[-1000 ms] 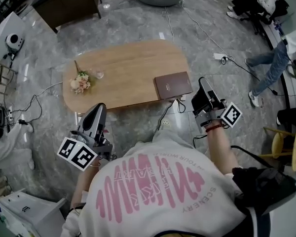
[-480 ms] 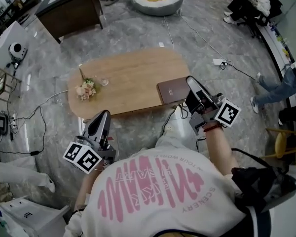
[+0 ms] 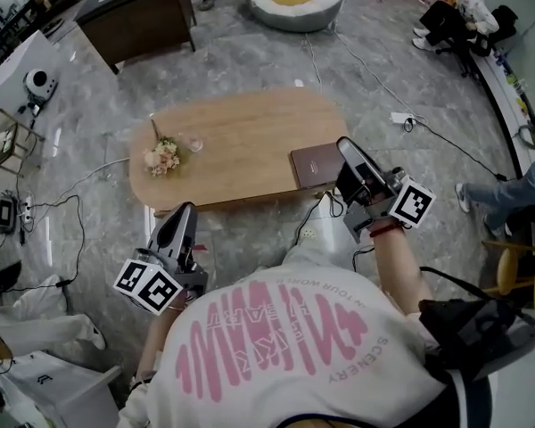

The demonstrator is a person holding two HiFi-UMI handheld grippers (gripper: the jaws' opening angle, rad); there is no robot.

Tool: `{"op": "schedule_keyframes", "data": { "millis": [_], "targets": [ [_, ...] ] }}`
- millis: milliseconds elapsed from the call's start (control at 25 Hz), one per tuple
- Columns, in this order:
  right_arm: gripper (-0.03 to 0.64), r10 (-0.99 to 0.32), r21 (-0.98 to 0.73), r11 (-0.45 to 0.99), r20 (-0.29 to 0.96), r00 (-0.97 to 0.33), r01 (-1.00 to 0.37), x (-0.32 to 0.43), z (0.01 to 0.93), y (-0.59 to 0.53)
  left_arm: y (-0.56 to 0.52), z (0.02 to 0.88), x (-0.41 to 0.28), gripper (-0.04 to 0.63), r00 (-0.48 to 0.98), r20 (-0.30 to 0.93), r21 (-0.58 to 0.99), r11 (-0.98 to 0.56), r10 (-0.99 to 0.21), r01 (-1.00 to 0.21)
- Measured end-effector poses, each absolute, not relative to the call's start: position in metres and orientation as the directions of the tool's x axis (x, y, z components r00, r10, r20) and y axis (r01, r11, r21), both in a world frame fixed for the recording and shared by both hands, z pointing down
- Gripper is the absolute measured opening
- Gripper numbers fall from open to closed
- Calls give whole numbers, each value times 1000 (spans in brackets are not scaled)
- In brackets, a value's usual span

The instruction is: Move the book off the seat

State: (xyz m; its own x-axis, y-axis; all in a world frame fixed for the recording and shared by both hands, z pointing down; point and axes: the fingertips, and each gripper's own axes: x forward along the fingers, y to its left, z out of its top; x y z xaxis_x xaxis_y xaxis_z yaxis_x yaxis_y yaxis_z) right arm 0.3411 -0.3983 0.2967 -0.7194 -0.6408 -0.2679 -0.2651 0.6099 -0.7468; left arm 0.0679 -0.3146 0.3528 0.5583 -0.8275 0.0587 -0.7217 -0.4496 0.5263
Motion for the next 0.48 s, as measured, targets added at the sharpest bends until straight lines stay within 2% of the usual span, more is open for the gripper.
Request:
{"op": "schedule_keyframes", "data": {
  "millis": [480],
  "targets": [
    [9,-626,-754,607,-258,-736,-252,338,296,-395,-314,348,66,8,542,65,527,-432,-838,-732]
  ]
}}
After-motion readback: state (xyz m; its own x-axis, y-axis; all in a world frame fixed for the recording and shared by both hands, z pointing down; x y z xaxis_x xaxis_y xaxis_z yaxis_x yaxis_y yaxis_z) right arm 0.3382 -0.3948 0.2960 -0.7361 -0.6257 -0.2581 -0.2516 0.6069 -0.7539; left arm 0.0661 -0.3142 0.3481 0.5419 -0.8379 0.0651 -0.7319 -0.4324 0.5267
